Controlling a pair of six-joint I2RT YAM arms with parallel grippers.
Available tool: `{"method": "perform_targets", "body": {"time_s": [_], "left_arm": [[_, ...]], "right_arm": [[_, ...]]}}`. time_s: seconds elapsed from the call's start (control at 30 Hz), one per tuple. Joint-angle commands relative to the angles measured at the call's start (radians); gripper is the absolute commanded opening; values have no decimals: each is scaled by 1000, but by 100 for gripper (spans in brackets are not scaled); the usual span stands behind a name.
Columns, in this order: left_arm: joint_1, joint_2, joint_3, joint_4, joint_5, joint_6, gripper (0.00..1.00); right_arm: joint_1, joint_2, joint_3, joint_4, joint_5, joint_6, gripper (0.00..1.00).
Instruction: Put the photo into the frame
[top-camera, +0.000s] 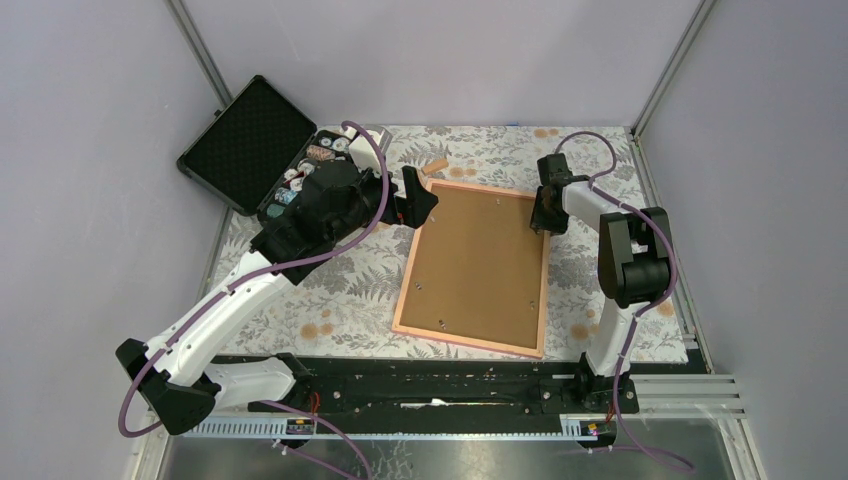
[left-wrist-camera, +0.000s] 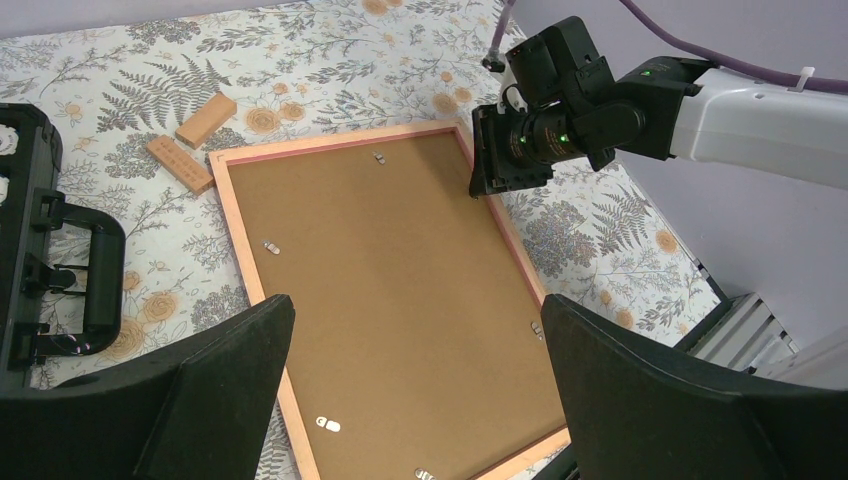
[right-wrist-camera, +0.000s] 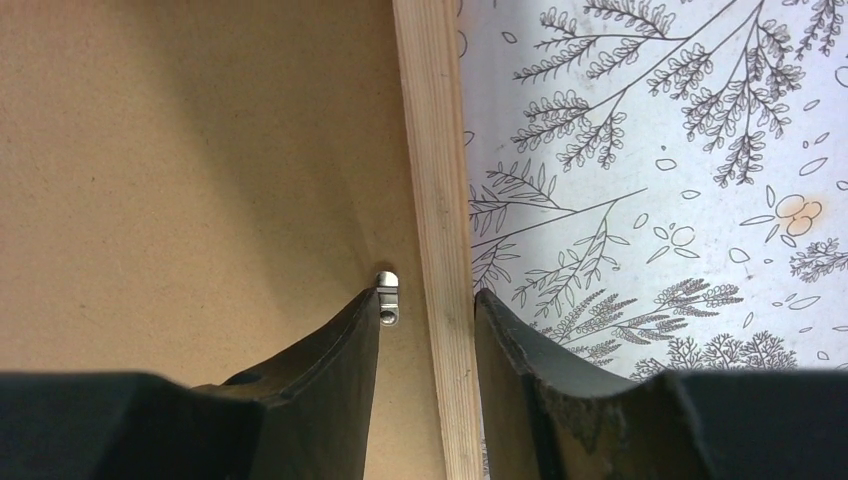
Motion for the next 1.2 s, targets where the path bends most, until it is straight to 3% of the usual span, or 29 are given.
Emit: {"method": "perform_targets", "body": {"time_s": [0.0, 0.17, 0.5, 0.67, 0.73, 0.8, 0.87, 0.93, 1.03, 1.17], "left_arm": [[-4, -26, 3, 60, 5, -3, 99], [-5, -27, 1, 59, 0, -3, 99], [-5, -28, 2, 59, 8, -6, 99], [-4, -29, 2, 60, 6, -4, 99], [-5, -30, 2, 59, 7, -4, 99], [-4, -32, 2, 60, 6, -4, 99], [-5, -32, 2, 59, 4, -4, 99], [-5, -34, 2, 59, 8, -5, 99], [-6, -33, 2, 60, 23, -11, 99], [-6, -31, 2, 59, 24, -14, 99]], "right_arm": [[13, 65, -23, 40, -46, 105, 14], [13, 70, -42, 54, -59, 177, 0], [13, 32, -163, 148, -88, 503, 0], [12, 9, -178, 195, -104, 494, 2], [11, 8, -146, 175, -104, 433, 13], [11, 0, -110, 155, -121, 344, 30], [11, -33, -91, 137, -134, 256, 53], [13, -76, -89, 107, -147, 145, 68], [14, -163, -129, 59, -136, 44, 79], [58, -284, -234, 4, -155, 28, 81]]}}
